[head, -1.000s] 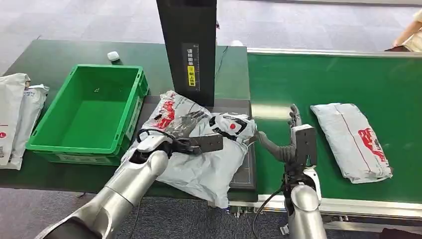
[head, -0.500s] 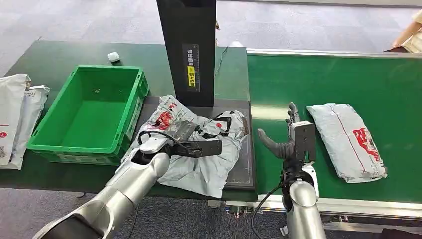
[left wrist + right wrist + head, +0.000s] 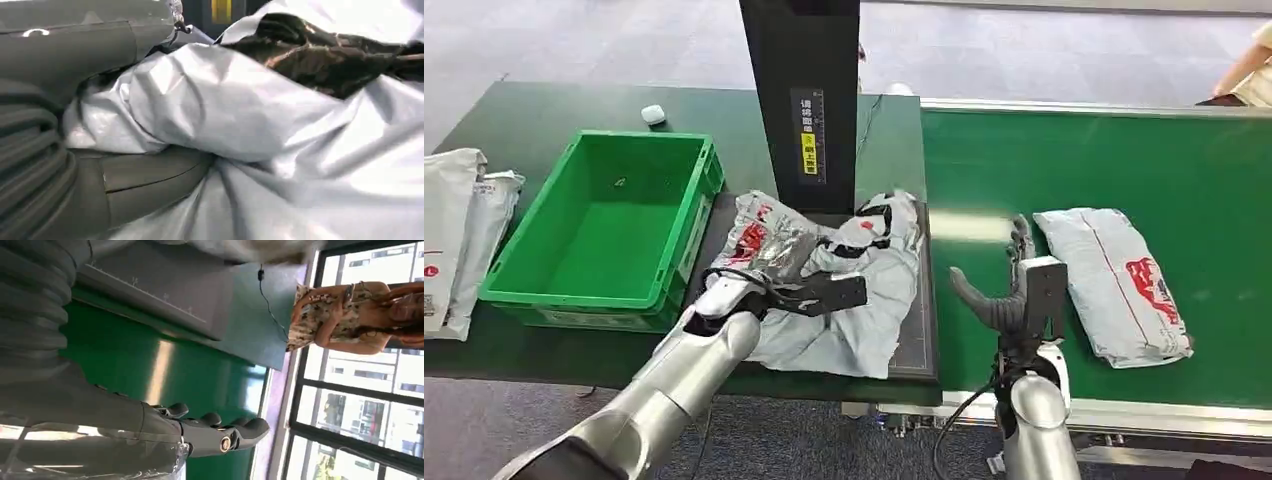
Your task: Moved the parcel from conveyor to table for the left to box.
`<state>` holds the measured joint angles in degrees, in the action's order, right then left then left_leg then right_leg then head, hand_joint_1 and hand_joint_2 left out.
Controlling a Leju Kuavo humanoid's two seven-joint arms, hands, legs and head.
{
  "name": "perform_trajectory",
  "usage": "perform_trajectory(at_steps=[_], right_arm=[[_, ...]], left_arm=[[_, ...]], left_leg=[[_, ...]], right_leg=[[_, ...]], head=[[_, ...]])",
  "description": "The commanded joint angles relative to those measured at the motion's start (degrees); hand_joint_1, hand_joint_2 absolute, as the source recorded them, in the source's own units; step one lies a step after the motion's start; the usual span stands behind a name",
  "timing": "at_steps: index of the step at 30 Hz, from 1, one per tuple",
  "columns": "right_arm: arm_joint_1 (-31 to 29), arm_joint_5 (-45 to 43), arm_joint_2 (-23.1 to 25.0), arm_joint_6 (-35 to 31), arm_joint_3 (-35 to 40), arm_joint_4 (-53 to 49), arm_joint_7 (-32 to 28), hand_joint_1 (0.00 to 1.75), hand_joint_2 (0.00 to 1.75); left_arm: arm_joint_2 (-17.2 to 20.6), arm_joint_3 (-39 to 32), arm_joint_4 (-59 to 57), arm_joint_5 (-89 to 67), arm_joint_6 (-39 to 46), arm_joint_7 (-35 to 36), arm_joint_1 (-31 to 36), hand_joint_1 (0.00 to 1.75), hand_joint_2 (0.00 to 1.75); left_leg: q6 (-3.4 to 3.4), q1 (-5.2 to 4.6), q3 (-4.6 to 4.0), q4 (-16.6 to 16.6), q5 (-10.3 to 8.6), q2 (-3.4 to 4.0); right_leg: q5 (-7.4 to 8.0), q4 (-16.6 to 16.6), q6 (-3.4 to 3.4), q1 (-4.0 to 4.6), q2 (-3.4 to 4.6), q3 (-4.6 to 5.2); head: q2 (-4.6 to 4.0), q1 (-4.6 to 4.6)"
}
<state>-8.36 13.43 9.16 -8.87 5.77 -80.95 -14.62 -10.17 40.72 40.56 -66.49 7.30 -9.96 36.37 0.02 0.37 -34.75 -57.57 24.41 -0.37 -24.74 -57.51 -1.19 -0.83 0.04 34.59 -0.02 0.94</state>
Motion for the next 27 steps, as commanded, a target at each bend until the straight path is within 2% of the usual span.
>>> perform_trajectory(at_steps=[1, 4, 8, 15, 27], right_arm=[[3.0, -1.3, -2.5, 0.1, -3.1, -5.1, -0.1, 0.00, 1.75], [3.6, -1.5, -2.3, -0.6, -4.1, -5.6, -0.1, 0.00, 1.75], [3.6, -1.5, -2.1, -1.0, -5.1, -5.7, -0.3, 0.00, 1.75], [4.9, -1.2, -2.1, -1.3, -5.5, -7.3, -0.3, 0.00, 1.75], [4.8, -1.2, -2.0, -1.3, -5.5, -7.3, -0.3, 0.00, 1.75]], left_arm=[[9.7, -2.3, 39.5, -1.9, 4.1, 0.4, -6.4, 1.75, 1.75], [11.7, -5.0, 49.4, -4.4, 8.7, 2.2, -7.3, 1.75, 1.75], [11.9, -7.3, 55.5, -5.1, 11.4, 0.8, -8.3, 1.75, 1.75], [11.7, -11.1, 51.3, -8.6, 12.9, 3.3, -5.9, 1.75, 1.75], [11.7, -11.2, 51.1, -8.6, 12.9, 3.3, -6.0, 1.75, 1.75]], left_leg=[[-0.02, 0.01, -0.03, 0.0, 0.10, 0.12], [-0.03, 0.01, 0.11, 0.1, 0.15, 0.11], [-0.07, 0.02, -0.08, 0.0, 0.13, 0.14], [-0.06, 0.02, 0.07, 0.1, 0.12, 0.00], [-0.05, 0.03, 0.02, 0.1, 0.11, 0.00]], right_leg=[[-0.07, 0.0, 0.06, 0.02, 0.09, 0.05], [-0.14, 0.0, 0.10, 0.03, 0.07, -0.08], [-0.10, 0.0, 0.07, 0.04, 0.13, 0.15], [-0.14, 0.1, 0.07, 0.04, -0.03, -0.06], [-0.12, 0.1, 0.06, 0.05, -0.04, -0.02]], head=[[0.00, 0.00], [0.00, 0.02], [0.00, 0.02], [0.00, 0.00], [0.00, 0.00]])
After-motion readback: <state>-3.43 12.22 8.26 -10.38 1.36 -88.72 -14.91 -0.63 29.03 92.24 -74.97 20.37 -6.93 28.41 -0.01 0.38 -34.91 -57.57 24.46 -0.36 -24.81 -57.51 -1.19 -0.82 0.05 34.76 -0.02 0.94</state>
